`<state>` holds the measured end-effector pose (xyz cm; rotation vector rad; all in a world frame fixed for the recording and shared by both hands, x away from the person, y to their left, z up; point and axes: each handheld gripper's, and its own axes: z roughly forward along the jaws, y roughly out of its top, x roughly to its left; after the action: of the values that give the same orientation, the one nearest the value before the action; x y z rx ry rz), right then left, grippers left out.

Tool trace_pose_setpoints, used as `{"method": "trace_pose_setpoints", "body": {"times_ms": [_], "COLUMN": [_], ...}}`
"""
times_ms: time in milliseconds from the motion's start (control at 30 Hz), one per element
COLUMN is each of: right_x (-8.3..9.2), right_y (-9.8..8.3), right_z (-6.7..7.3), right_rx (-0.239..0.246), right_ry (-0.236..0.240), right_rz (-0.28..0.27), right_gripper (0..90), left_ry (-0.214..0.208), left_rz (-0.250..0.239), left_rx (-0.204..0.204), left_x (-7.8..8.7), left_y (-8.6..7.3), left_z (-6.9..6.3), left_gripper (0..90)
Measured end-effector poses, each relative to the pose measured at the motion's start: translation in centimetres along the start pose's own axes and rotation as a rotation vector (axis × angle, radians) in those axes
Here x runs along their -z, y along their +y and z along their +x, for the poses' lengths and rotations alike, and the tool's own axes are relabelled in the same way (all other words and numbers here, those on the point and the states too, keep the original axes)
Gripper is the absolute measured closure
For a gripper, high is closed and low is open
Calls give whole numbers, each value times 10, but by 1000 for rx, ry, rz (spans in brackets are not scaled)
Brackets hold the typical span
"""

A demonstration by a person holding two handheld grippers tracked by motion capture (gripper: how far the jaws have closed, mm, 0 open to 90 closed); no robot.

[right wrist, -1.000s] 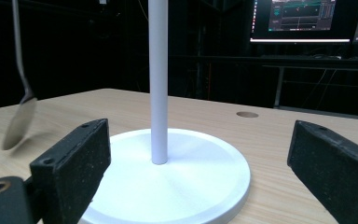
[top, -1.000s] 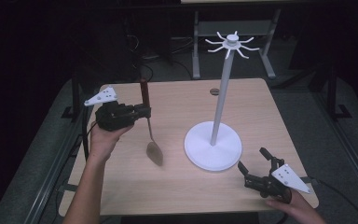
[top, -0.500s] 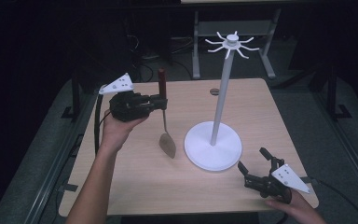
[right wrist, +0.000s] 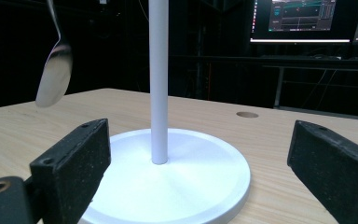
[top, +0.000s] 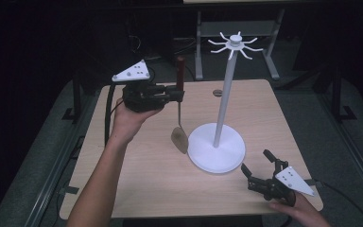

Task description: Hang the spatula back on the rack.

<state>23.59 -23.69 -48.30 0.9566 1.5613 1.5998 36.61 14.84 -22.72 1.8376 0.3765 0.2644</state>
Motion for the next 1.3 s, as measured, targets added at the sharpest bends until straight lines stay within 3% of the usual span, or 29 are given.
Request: {"method": "trace_pose_setpoints", "body": {"times_ms": [467, 1300], "right_x": [0, 0], "right_y": [0, 0], "right_z": [0, 0], "right_rx": [1, -2], "right_ry": [0, 6], "right_rz": [0, 1], "right_gripper": [55, 55], "left_ry": [-40, -70], "left_rz": [-14, -4], "left_rx": [-38, -51], "left_x": [-20, -51], "left_y": [33, 42], "left_z": [-8, -8], "left_gripper": [732, 732]}}
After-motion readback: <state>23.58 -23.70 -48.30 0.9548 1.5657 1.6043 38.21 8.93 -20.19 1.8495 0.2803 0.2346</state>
